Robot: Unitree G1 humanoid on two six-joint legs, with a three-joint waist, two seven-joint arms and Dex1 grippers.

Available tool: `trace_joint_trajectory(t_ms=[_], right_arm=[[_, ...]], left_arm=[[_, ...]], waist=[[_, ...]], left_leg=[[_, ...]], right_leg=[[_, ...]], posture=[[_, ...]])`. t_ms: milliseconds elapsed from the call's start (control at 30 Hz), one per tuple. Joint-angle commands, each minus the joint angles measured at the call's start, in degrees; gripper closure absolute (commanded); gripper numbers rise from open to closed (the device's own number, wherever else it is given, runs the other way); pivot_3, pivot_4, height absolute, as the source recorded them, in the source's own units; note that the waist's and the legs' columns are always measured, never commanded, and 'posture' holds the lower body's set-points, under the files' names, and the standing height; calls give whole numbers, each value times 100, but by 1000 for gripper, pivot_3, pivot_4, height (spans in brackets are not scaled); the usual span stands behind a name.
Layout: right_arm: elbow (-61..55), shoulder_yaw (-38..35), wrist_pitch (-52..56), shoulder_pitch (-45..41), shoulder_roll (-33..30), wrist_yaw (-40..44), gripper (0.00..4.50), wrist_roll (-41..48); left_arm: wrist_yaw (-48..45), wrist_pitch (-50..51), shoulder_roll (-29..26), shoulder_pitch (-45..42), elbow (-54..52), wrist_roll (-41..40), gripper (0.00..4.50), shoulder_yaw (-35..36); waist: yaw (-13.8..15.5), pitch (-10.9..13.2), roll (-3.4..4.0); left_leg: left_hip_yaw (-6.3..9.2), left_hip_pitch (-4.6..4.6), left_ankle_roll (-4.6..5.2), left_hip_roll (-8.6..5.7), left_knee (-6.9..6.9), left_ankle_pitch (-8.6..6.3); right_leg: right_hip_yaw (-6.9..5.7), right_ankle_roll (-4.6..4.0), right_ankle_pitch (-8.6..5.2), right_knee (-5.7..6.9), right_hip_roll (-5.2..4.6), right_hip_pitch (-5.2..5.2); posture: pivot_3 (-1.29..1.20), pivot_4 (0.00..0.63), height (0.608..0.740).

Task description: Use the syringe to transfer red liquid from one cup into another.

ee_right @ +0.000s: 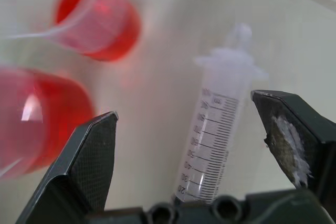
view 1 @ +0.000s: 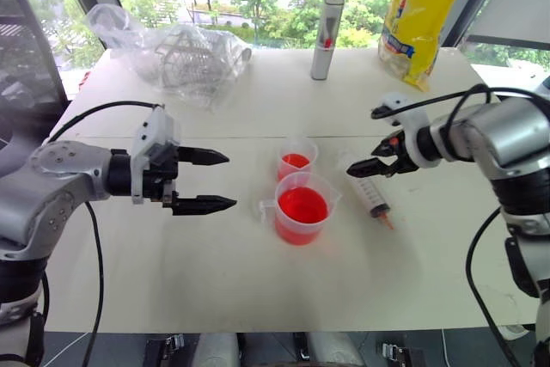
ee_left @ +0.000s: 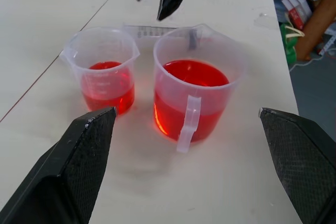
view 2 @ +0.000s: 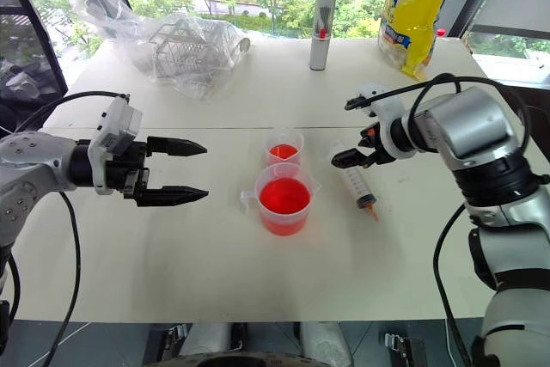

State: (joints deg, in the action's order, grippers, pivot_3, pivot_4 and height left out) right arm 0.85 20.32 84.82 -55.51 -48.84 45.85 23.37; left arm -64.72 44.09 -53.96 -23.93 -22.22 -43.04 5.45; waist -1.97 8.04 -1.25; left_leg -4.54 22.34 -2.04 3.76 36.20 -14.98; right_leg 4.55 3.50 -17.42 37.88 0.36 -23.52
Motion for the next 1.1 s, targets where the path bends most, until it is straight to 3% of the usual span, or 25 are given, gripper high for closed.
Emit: trace_joint_trajectory(t_ms=[33,500,600,733,767,967,1100], right_arm=[[256,275,82,-218,194,-275,49,-240],[1361,805,-411,-229,809,-395,49,-644],[1529,905,-551,-205,927,-379,767,-762],[1449,854,-527,-117,934,-308,2817,-797],[1395,823,-497,-87,925,-317,3096,-799],[779,147,-597,39,662,-358,3108,-736],[28,-1178,-1446,206,505,-346,3108,-433]], left_arm=[[93,-24,-1,68,-239,-115,0,198],[330,28,-57,285,-461,-267,0,352],[352,14,-71,297,-479,-261,0,344],[371,14,-71,283,-484,-282,0,334],[371,10,-69,268,-473,-277,0,323],[417,58,-4,16,-298,-353,0,329],[462,109,55,-224,-126,-442,0,362]], waist=[[-23,0,0],[-65,-3,-2],[-65,-6,-6],[-68,-6,-7],[-68,-6,-7],[-57,-5,-5],[-49,-2,1]], left_leg=[[-3,0,0,0,1,0],[2,-8,0,-1,3,0],[0,-9,0,-1,4,0],[1,-10,0,-1,3,0],[1,-11,0,0,3,0],[1,-10,0,0,2,0],[1,-5,0,-3,2,0]], right_leg=[[2,1,0,0,-1,0],[0,2,1,9,8,3],[0,2,1,9,8,4],[-1,2,1,9,8,5],[-1,2,1,10,9,5],[-1,2,1,9,9,6],[-7,3,1,8,6,2]], posture=[[0,150,740],[0,150,740],[0,150,740],[0,150,740],[0,150,740],[0,150,740],[0,150,740]])
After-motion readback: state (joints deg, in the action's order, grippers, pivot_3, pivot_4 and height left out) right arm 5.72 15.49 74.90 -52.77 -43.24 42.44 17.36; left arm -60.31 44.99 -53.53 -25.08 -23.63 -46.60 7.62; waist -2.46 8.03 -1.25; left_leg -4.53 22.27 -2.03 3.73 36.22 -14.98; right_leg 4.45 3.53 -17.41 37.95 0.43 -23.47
